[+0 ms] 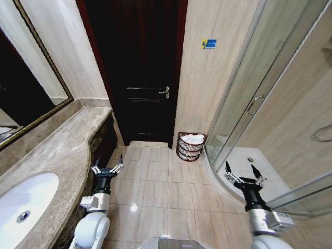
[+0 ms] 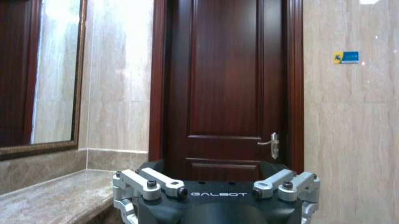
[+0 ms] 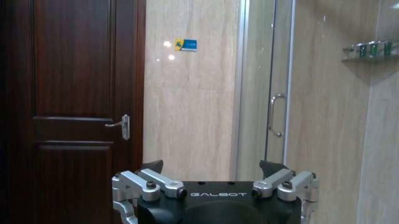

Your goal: Discard the used towel into the hamper.

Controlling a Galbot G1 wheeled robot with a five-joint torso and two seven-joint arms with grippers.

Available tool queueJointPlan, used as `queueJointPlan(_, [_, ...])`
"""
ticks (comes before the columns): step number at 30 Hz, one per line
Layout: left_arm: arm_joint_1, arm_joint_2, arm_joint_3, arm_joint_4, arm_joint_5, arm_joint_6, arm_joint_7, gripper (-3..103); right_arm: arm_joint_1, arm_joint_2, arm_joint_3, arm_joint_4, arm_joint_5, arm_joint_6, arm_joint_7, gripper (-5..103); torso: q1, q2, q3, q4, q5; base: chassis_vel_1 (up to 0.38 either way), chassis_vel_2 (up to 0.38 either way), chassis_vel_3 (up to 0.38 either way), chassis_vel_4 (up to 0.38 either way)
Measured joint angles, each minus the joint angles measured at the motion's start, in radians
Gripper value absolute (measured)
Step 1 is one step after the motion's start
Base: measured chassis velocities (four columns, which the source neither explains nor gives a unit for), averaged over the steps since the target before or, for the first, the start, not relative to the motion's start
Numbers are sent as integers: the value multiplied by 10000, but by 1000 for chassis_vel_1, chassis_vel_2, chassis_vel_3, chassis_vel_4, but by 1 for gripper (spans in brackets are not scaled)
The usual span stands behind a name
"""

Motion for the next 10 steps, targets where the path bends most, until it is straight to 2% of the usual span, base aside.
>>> queueJointPlan(10, [15, 7, -7, -11, 59, 18, -5, 100, -3, 5, 9, 0, -66, 6, 22, 100, 0, 0, 0, 0, -1, 0, 0, 0, 0])
